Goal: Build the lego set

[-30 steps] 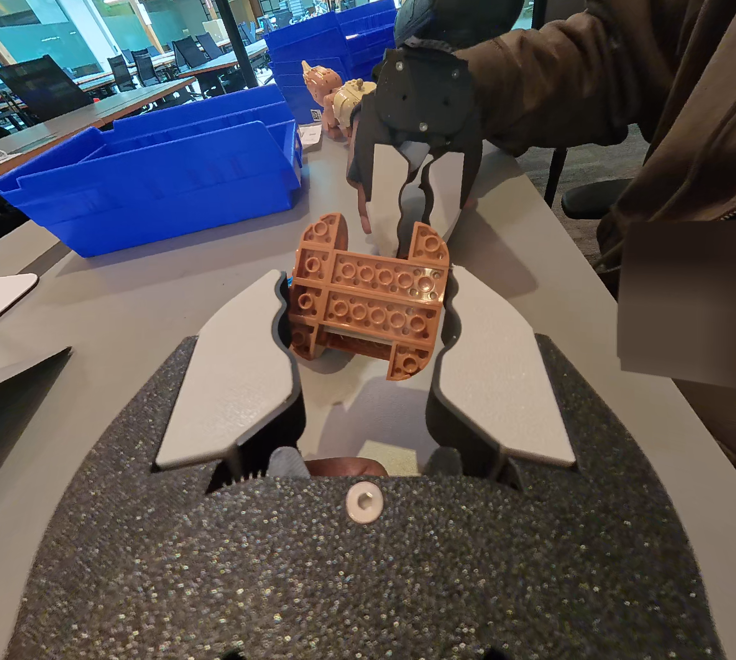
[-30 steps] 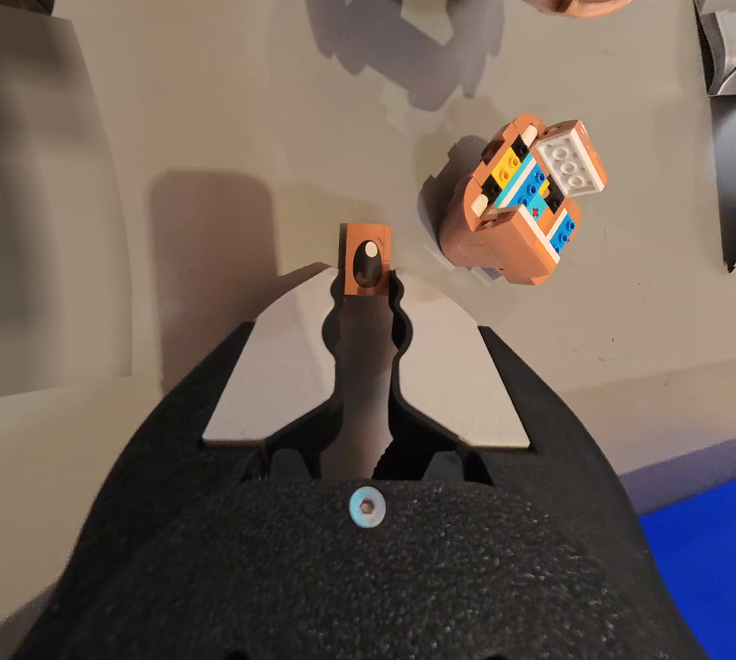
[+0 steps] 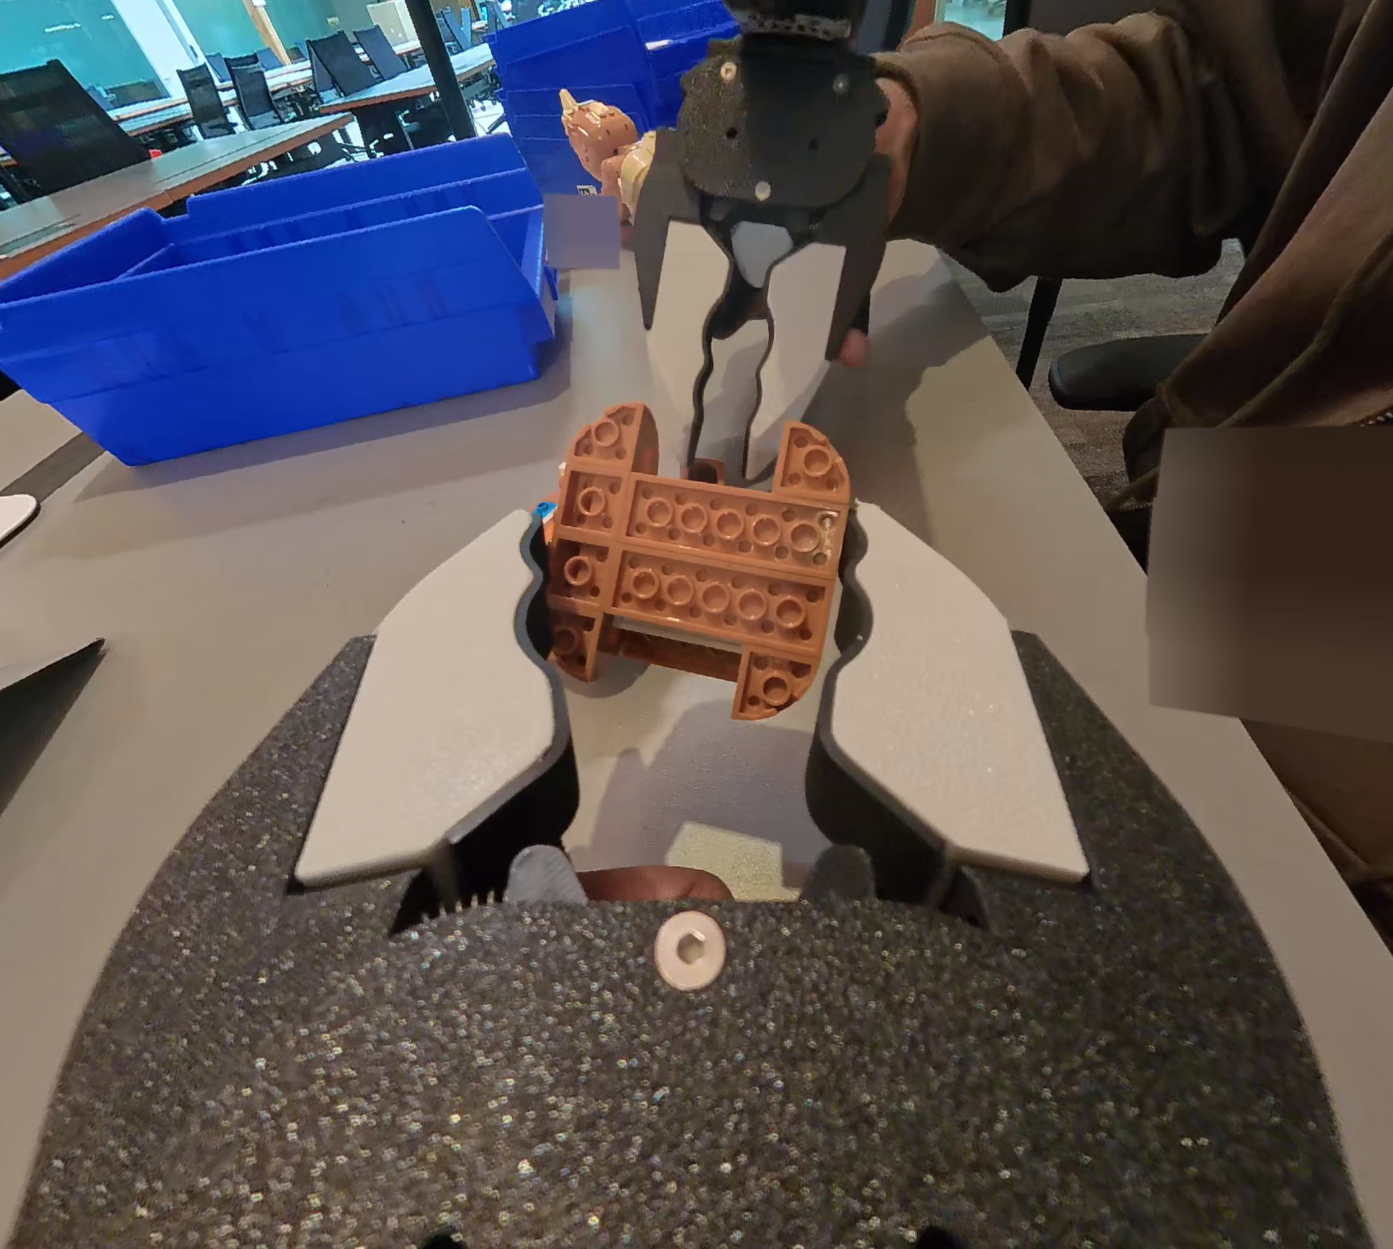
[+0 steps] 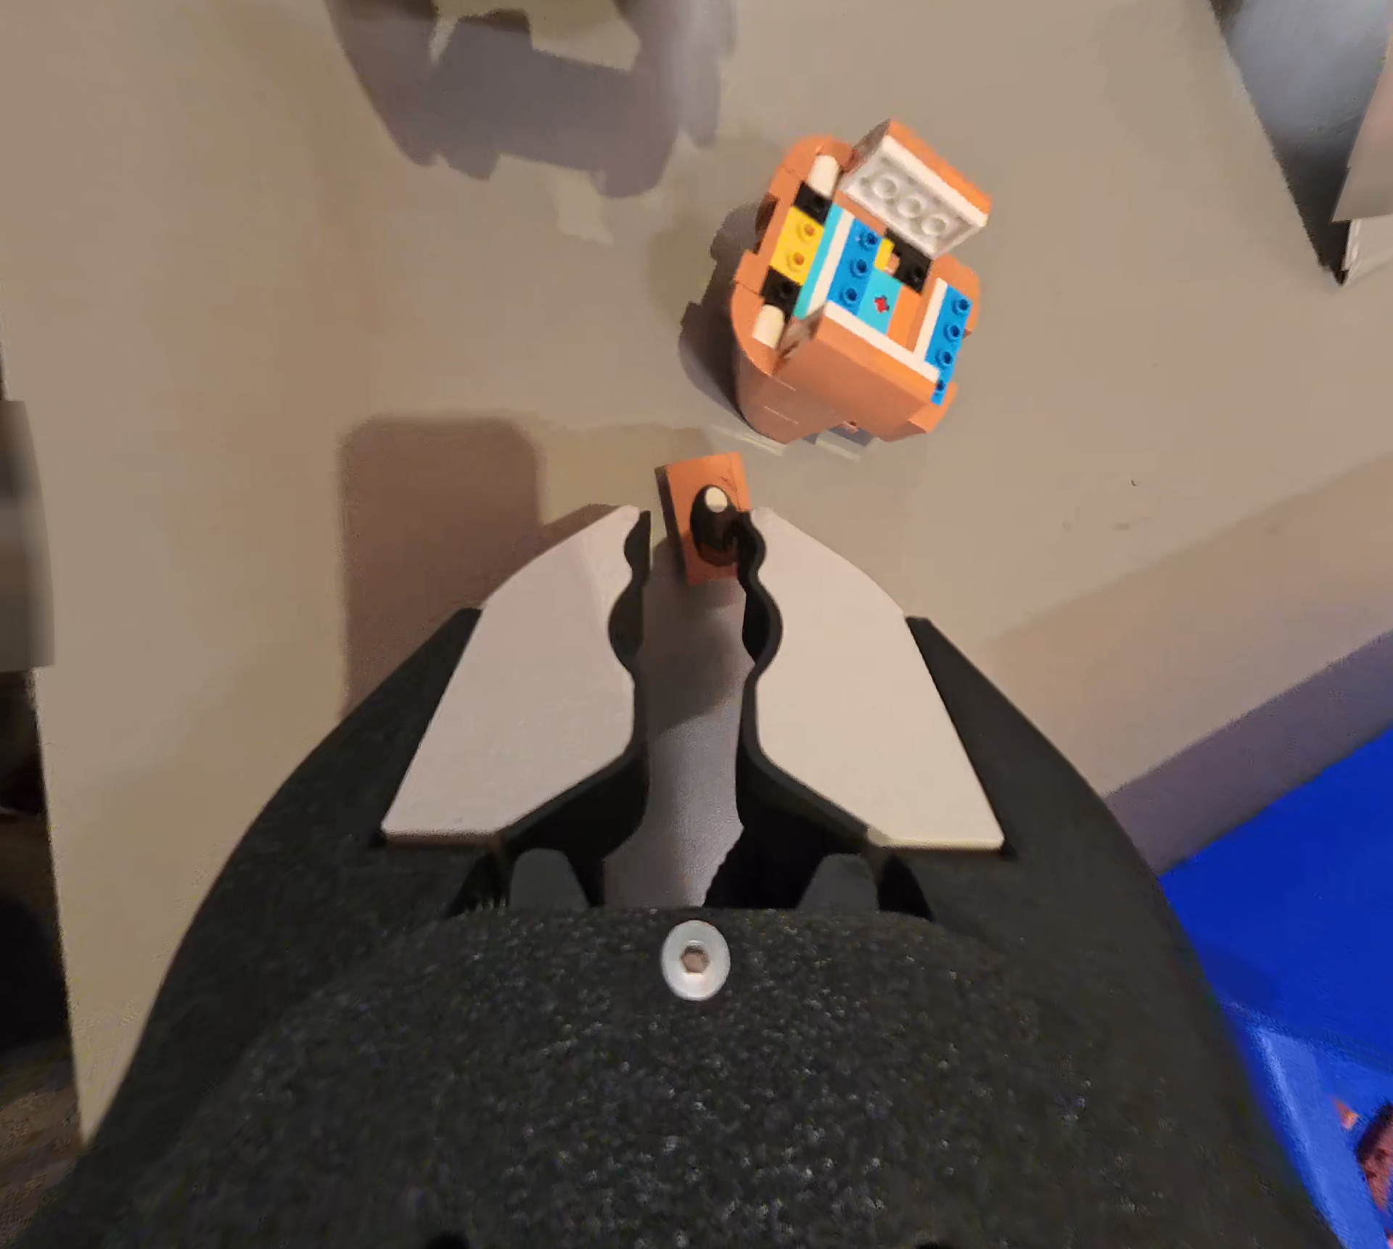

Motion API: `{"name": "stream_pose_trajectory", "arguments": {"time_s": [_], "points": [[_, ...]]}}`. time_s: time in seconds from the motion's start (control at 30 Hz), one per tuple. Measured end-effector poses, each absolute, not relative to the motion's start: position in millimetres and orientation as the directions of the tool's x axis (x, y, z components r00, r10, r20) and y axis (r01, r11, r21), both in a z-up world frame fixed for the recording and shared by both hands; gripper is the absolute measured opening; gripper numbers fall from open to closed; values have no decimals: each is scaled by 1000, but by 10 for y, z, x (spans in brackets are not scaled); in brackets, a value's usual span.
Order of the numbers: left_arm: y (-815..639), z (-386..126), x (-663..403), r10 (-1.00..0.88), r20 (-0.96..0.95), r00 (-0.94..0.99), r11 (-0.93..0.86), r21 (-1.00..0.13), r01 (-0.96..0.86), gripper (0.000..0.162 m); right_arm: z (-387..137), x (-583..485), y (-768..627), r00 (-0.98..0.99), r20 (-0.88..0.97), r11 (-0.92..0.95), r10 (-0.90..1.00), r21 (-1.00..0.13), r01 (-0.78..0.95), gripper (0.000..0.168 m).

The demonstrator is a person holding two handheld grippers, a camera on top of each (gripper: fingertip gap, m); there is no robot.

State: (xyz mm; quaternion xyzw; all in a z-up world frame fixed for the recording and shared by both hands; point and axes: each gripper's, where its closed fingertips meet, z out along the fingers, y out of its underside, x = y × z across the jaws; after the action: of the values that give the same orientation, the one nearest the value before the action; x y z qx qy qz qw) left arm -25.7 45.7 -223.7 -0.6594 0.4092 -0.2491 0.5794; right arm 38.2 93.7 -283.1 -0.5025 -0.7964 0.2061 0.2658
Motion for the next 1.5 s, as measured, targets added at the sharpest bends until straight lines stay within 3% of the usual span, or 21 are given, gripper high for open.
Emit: {"name": "stream_pose_trajectory", "arguments": {"time_s": [0.47,0.63,0.73,0.83,1.03,1.13,1.2,1.3,1.5], "points": [[436,-2201,-272,-831,-118,544,-4,-976,-218,74,-2868,293,1142,-363,257,444,896,-538,716,20],[368,-2017,-293,-850,-60,523,24,-997,-76,74,-2772,233,1099,-381,272,466,884,-583,666,22],[332,-1924,-302,-867,-21,499,29,-1000,8,74,-2898,265,1156,-400,308,505,863,-517,691,26],[311,-1858,-316,-880,22,475,18,-997,78,74,-2890,241,1193,-382,322,499,866,-521,692,24],[263,-1770,-340,-901,77,428,-3,-985,171,74,-2870,235,1273,-293,176,340,940,-574,745,15],[236,-1736,-349,-909,92,406,-10,-980,201,74,-2861,264,1308,-195,-23,142,980,-602,786,15],[225,-1714,-357,-914,104,393,-16,-975,220,74,-2845,260,1383,-106,-167,-19,980,-616,787,3],[221,-1710,-360,-915,109,389,-20,-974,225,74,-2872,281,1531,-13,-272,-164,962,-618,769,2],[240,-1734,-360,-911,115,396,-29,-976,216,74,-2790,355,1527,-80,-221,-99,972,-695,712,8]]}}
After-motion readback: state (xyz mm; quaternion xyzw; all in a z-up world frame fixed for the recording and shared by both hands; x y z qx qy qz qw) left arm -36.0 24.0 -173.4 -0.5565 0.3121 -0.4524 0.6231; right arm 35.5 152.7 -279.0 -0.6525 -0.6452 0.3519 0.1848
